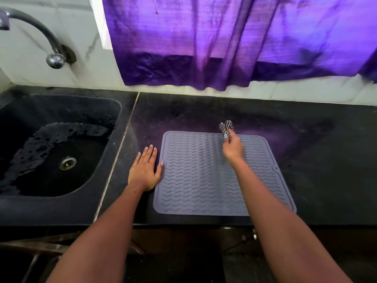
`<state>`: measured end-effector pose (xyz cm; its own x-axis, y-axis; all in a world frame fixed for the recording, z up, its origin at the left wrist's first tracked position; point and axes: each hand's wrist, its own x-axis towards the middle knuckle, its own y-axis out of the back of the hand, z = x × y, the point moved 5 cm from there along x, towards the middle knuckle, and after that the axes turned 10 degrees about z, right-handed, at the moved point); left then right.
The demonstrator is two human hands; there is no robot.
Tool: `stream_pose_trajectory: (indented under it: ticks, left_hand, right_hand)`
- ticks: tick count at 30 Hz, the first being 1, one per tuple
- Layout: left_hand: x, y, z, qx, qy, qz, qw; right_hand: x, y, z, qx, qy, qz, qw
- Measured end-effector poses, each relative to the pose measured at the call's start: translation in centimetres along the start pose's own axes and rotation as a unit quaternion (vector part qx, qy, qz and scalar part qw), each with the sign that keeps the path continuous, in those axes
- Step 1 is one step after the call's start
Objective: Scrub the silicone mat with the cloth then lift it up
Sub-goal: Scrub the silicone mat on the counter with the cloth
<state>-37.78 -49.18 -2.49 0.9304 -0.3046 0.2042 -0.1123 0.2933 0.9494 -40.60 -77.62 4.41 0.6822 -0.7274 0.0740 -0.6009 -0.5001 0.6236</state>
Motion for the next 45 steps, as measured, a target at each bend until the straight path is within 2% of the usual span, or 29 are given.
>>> stream_pose_trajectory:
  ticks: [3,6,13,15,17,19,20,23,25,28,31,37,40,42,43,45]
  left_hand:
    - [0.1,0.1,0.0,0.006,0.002,-0.002,1.0]
    - [0.1,0.1,0.1,0.006,0.002,0.0,1.0]
    - [0.0,0.0,0.2,0.005,0.005,0.005,1.0]
    - [0.1,0.0,0.1,0.009,0.005,0.006,1.0]
    - [0.0,0.0,0.0,0.008,0.005,0.008,1.0]
    - [0.0,0.0,-0.1,0.004,0.005,0.01,1.0]
    - [0.1,-0.1,-0.1,0.004,0.005,0.011,1.0]
    - [0.2,-0.2,-0.2,0.004,0.004,0.011,1.0]
    - [0.2,-0.2,-0.3,0.001,0.005,0.014,1.0]
    - [0.2,-0.2,-0.2,-0.007,0.006,0.017,1.0]
    - [0.1,-0.2,0.0,-0.005,0.008,0.018,1.0]
    - [0.1,-0.2,-0.1,-0.003,0.01,0.014,1.0]
    - [0.1,-0.2,-0.1,0.0,0.01,0.013,1.0]
    - [0.2,-0.2,-0.1,0.0,0.008,0.009,1.0]
    - [0.1,-0.2,-0.1,0.0,0.009,0.009,1.0]
    - [0.1,-0.2,-0.1,0.001,0.009,0.01,1.0]
  right_hand:
    - [-1.2,0.0,1.2,-0.14,0.13,-0.001,0.982]
    - [-2.6,-1.6,3.3,-0.244,0.207,-0.069,0.945]
    - [-2.1,-1.7,3.9,-0.255,0.22,-0.134,0.932]
    - [-1.6,-1.5,3.8,-0.176,0.166,-0.15,0.959]
    - [-0.5,-0.8,3.7,-0.017,0.041,-0.149,0.988]
    - [0.4,0.8,3.3,0.146,-0.074,-0.102,0.981]
    - [0.7,1.7,3.3,0.175,-0.098,-0.062,0.978]
    - [-1.1,3.9,3.0,0.053,-0.026,0.023,0.998]
    - [-3.3,3.5,3.2,-0.042,0.068,0.008,0.997]
    - [-5.8,1.0,4.8,-0.214,0.205,-0.055,0.954]
    - [-6.1,0.3,5.6,-0.258,0.243,-0.052,0.934]
    - [-5.5,1.2,4.8,-0.195,0.211,-0.093,0.953]
    - [-4.6,3.0,4.1,-0.03,0.056,-0.122,0.99]
    - [-3.4,4.5,4.0,0.068,-0.025,-0.085,0.994]
    - [-2.9,5.2,4.0,0.062,-0.028,-0.056,0.996]
    - [-2.7,6.3,4.2,-0.03,0.017,0.0,0.999]
